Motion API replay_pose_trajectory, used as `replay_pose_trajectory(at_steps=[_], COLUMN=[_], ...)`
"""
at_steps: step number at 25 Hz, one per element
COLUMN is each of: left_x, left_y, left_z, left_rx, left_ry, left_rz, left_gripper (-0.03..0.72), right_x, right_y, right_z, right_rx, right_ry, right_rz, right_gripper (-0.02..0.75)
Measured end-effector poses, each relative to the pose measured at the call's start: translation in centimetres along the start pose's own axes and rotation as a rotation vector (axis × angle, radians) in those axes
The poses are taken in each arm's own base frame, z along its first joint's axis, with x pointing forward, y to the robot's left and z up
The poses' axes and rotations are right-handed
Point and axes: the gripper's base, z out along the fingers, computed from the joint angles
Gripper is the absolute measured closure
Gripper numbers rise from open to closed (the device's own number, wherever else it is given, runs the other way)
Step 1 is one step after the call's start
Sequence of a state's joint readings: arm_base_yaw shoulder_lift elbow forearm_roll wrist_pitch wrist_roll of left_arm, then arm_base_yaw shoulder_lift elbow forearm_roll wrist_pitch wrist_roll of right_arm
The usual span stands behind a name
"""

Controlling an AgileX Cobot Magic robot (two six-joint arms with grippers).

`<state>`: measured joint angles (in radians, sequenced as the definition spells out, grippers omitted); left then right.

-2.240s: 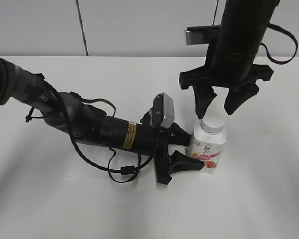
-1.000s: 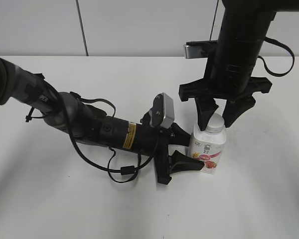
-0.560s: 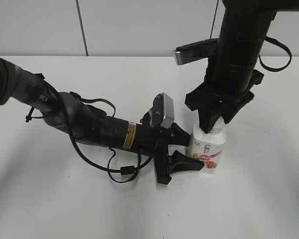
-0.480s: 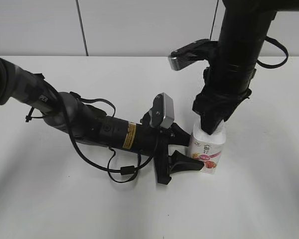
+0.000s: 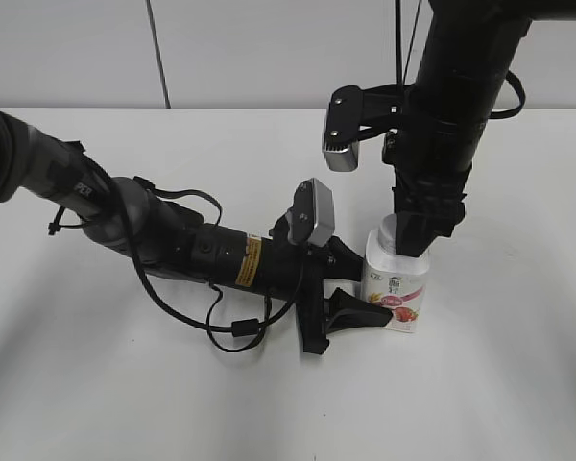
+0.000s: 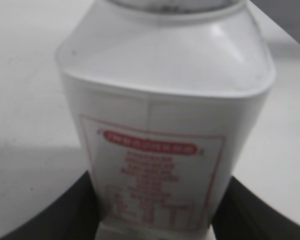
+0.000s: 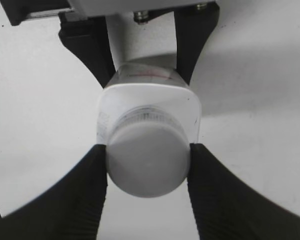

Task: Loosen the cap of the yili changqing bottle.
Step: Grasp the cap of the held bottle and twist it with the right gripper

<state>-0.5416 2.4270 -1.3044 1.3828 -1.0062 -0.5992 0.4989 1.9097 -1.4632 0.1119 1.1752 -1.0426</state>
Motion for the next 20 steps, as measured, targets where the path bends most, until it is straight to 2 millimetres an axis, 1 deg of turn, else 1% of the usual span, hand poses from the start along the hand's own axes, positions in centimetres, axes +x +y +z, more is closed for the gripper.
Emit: replay_pose_trajectory(at_steps=[6, 7, 11, 14, 16, 18, 20], left_x=[-0.1, -0.1, 0.0, 0.0, 0.0, 0.0, 0.0], left_y=[0.1, 0.1, 0.2, 0.2, 0.2, 0.2, 0.2], left_z=[0.0, 0.0, 0.0, 0.0, 0.0, 0.0, 0.0], left_rx=[-0.005, -0.007, -0.011, -0.011, -0.011, -0.011, -0.011], left_ry=[-0.007, -0.009, 0.001, 0.001, 0.001, 0.002, 0.002], left_rz=[-0.004, -0.004, -0.001, -0.001, -0.001, -0.001, -0.001], left_gripper=[0.294, 0.294, 0.295, 0.295, 0.295, 0.295, 0.295], right_x=[-0.2, -0.2, -0.5, -0.6, -0.6, -0.6, -0.6], right_y=[-0.1, -0.2, -0.3, -0.2, -0.2, -0.1, -0.1], right_z=[-0.4, -0.6, -2.0, -2.7, -2.9, -2.9, -3.0], right_rx=[-0.006, -0.003, 0.029, 0.044, 0.045, 0.042, 0.035], right_ry=[0.002, 0.000, -0.032, -0.045, -0.050, -0.053, -0.060], right_rz=[0.005, 0.020, 0.094, 0.145, 0.239, 0.376, 0.588], right_gripper=[0.340, 0.328, 0.205, 0.172, 0.166, 0.163, 0.163])
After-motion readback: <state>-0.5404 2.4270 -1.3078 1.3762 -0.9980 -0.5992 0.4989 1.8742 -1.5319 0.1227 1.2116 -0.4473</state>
